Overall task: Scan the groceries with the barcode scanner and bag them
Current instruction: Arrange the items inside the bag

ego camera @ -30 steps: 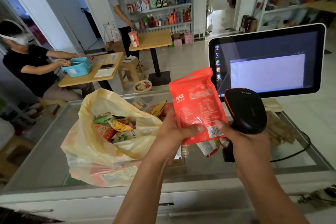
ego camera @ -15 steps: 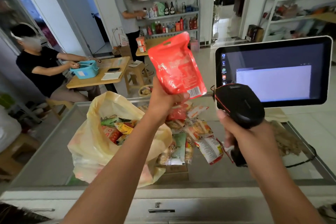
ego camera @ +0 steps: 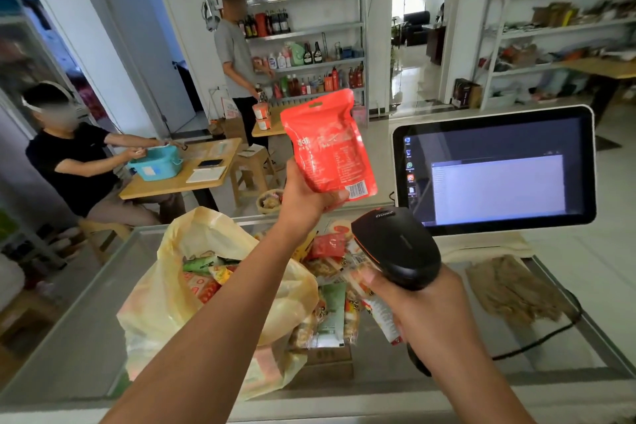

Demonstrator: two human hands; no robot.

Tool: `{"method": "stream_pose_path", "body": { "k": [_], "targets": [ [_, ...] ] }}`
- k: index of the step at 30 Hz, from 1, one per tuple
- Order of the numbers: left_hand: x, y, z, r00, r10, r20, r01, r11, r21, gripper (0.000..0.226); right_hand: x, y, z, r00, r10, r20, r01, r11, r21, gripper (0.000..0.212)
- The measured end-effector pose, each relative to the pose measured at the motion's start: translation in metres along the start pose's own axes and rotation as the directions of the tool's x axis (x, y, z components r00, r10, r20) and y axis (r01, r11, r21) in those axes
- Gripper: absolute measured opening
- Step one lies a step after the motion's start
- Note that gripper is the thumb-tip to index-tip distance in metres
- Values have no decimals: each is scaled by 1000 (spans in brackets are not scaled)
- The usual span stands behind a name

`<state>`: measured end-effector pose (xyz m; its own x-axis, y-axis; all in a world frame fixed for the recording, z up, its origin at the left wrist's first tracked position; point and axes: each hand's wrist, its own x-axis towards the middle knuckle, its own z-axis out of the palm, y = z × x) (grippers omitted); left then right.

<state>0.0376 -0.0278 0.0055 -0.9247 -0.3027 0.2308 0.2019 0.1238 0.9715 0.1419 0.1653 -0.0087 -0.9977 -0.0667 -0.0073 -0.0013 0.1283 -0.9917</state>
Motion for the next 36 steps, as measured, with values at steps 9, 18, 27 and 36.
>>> {"method": "stream_pose_path", "body": {
  "k": [9,18,27,36],
  "targets": [
    [6,-5,1,1000,-23,-3,23,999,-30,80,5,6,-4,1000,-9,-25,9,1000,-10,17],
    [9,-8,0,1000,-11,1,11,1000,-12,75,7,10,-7,1000,-3,-22,3,1000,-5,16],
    [19,-30,-15,999,-30,14,31,997,-75,76,9,15,-6,999,-33,22,31,998,60,21],
    [-31,-29,-118,980,-150,-129,102,941,-322,67,27,36,45,969,-35,245,41,999,-21,25]
  ]
}}
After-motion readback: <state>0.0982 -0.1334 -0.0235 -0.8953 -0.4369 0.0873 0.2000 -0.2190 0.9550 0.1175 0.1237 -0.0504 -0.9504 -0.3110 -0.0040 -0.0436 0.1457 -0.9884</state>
